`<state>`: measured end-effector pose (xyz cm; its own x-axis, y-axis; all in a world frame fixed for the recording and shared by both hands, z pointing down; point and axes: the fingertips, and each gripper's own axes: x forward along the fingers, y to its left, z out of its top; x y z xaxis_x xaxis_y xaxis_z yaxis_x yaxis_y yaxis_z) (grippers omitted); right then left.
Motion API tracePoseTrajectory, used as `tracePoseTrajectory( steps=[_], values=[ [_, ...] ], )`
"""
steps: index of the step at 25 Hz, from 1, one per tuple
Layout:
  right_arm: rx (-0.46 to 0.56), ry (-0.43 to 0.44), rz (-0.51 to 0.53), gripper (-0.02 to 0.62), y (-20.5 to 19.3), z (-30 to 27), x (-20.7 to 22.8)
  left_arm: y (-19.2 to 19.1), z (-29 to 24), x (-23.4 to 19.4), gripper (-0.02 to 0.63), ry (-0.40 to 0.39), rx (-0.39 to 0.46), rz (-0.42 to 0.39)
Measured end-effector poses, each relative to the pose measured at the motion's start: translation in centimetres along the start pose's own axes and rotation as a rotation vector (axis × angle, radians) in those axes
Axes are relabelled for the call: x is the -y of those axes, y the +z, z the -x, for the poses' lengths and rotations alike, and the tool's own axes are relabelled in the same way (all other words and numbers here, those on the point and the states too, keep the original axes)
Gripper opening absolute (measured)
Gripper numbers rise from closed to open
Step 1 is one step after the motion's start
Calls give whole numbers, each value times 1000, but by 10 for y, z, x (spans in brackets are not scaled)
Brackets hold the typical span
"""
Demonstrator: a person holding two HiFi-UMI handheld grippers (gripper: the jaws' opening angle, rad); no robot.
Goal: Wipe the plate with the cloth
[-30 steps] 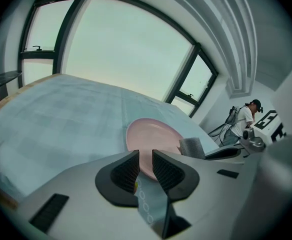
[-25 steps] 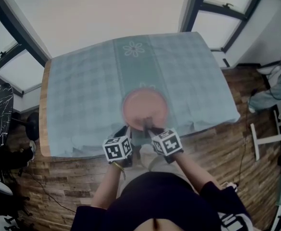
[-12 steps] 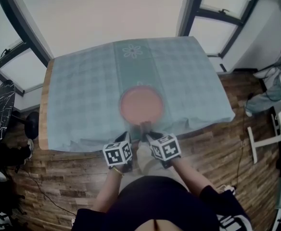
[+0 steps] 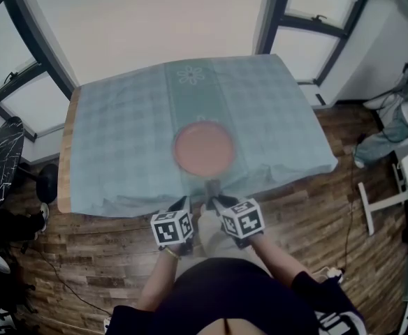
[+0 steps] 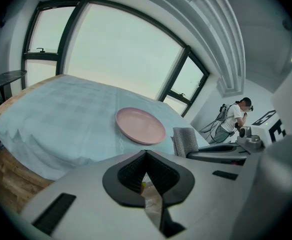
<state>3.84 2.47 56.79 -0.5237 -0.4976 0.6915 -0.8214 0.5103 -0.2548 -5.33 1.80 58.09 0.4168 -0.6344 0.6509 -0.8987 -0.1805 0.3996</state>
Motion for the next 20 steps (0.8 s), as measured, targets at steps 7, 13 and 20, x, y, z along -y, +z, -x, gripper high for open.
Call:
tracePoseTrajectory(
  steps=[7, 13, 20],
  values=[
    [15, 12, -10, 32, -9, 7, -10, -7, 11, 2, 14, -4, 5, 2],
    [21, 18, 3, 32, -10, 9, -14, -10, 14, -1, 14, 0, 6, 4],
    [32, 23, 11, 32, -5, 10, -17, -9, 15, -1, 14, -2, 2, -1]
  ],
)
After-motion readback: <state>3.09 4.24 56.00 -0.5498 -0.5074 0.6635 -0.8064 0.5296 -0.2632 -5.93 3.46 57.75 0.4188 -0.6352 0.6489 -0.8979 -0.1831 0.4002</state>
